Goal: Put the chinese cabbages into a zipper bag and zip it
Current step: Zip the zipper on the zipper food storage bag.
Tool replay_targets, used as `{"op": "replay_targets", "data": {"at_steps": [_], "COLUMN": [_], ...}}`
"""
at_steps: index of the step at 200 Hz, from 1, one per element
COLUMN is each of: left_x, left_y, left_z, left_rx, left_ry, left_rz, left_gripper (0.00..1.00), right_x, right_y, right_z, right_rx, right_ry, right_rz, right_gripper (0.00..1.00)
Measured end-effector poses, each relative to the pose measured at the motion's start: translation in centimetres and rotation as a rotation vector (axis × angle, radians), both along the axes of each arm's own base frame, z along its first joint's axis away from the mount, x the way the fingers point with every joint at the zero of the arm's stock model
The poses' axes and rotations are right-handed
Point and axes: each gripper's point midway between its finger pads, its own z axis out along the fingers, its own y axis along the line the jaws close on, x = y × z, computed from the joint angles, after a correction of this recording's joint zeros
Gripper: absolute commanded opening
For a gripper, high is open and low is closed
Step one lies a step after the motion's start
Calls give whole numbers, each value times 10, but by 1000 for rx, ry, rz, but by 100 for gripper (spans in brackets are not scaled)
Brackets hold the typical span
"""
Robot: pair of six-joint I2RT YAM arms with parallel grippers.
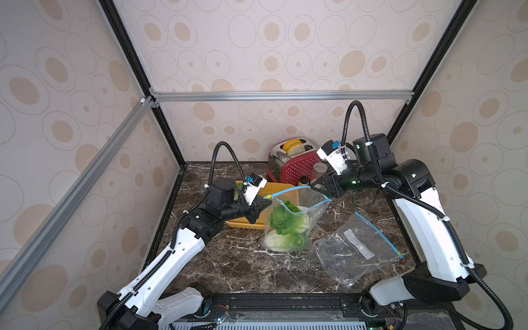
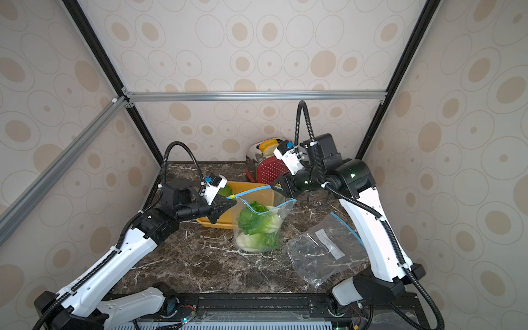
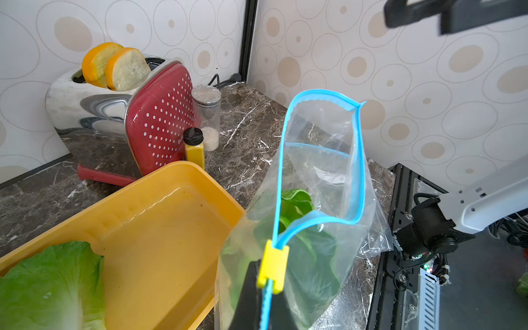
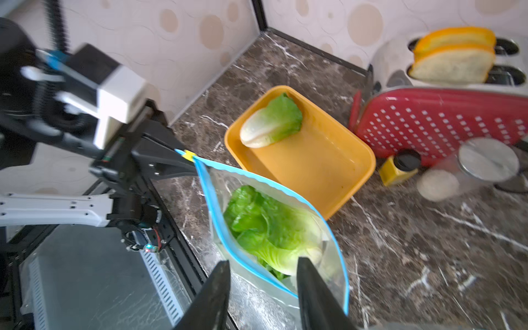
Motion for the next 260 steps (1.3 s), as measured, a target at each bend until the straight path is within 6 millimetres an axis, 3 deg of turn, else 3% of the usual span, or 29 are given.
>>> {"op": "replay_targets", "data": {"at_steps": [28,52,93,146,188,260], "left_x": [-2,-5,-8,-13,-14,-13], "left_y": [0,0,-1,-3,-5,-5], "left_z": [3,3,6,10,8,8], "left_rx": [2,5,4,-2,-2,4], "left_ry": [3,12,13,21,34,32], "left_rz": [-8,-17,-33,-57,-73,-78], "left_gripper": [0,0,0,0,0,0], "right_x": [-9,-15,-12,-20,-15,-16], "right_y": [27,56,84,106,124,132], "right_z": [4,-10,-32,-35,-36,-47], "right_rx": [-14,-42,-87,-92,-81,-89], "right_ry": [-63,-71,-75,-127,-152,-141], "right_rz": [153,289,416,534,582,614], "right_gripper": [50,51,52,52,49,37]}}
